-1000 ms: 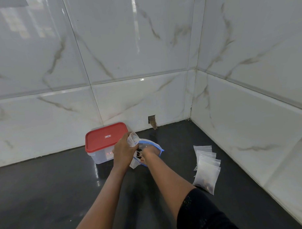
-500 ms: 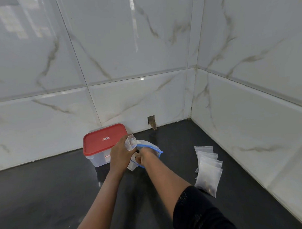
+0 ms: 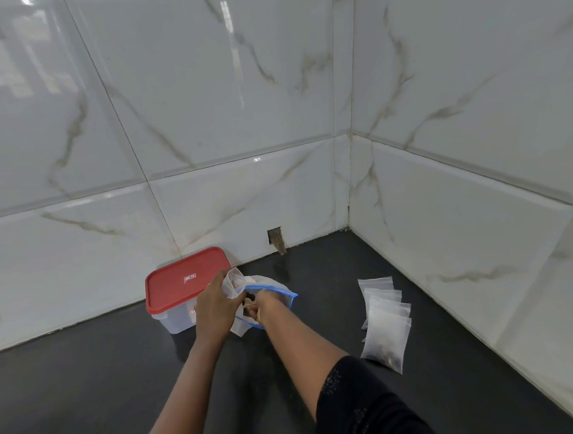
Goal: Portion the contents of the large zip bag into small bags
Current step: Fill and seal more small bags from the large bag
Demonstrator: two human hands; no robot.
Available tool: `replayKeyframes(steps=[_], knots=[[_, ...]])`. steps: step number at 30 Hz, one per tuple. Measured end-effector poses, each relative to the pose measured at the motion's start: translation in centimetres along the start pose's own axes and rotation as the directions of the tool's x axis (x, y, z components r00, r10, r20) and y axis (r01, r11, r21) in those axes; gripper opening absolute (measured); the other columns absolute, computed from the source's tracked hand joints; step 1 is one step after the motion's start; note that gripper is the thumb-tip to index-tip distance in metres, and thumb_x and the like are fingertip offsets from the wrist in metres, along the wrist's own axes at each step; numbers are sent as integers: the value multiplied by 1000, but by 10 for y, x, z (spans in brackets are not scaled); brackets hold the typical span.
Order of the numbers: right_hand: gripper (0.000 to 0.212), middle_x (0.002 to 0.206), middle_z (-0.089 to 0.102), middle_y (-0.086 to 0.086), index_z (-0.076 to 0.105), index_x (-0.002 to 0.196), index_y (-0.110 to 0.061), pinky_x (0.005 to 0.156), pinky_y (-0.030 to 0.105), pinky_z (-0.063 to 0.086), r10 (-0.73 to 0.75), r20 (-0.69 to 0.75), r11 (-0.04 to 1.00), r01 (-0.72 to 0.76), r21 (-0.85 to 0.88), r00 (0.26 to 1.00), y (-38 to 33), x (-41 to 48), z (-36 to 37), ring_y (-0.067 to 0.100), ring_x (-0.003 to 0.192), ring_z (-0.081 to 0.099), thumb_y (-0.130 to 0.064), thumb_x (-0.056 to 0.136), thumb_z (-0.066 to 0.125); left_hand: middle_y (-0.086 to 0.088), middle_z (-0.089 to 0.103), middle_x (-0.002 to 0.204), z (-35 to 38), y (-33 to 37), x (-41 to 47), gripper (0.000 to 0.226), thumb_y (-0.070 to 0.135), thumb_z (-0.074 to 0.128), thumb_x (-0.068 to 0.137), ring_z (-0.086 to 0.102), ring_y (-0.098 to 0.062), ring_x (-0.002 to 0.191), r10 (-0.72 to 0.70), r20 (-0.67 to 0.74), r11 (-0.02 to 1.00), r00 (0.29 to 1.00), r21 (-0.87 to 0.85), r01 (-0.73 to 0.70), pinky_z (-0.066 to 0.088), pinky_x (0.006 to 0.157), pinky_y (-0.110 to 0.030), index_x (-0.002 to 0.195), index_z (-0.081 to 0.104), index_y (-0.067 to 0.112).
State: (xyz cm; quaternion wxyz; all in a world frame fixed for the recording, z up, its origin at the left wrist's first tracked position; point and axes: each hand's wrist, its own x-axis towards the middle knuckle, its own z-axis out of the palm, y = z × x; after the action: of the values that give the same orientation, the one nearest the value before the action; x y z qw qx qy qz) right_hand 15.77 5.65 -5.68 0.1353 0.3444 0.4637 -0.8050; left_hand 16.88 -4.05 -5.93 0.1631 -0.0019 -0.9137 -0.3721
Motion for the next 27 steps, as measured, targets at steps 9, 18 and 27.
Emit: replayKeyframes(steps=[9, 18, 27], knots=[[8, 76, 55, 9, 54, 95, -3, 47, 19, 52, -59, -74, 998, 60, 20, 996, 4, -16, 0, 17, 60, 54, -5, 96, 46, -10, 66, 107, 6, 9, -3, 42, 28, 69, 81, 58, -25, 94, -41, -10, 999, 999, 0, 41, 45, 84, -38, 118, 56, 14], [36, 120, 57, 18, 48, 130, 2, 69, 27, 55, -231, -144, 952, 193, -239, 962, -9, -26, -18, 22, 91, 65, 3, 94, 39, -6, 64, 106, 8, 20, 1, 39, 28, 66, 82, 55, -22, 92, -84, -10, 996, 996, 28, 85, 43, 83, -39, 118, 55, 17], [24, 98, 58, 17, 55, 106, 7, 58, 28, 58, -343, -97, 860, 271, -432, 934, -28, -45, -57, 15, 53, 58, 3, 93, 36, -6, 64, 112, 8, 21, 0, 43, 27, 68, 81, 57, -25, 98, -108, 12, 994, 994, 0, 108, 45, 85, -42, 120, 52, 16]])
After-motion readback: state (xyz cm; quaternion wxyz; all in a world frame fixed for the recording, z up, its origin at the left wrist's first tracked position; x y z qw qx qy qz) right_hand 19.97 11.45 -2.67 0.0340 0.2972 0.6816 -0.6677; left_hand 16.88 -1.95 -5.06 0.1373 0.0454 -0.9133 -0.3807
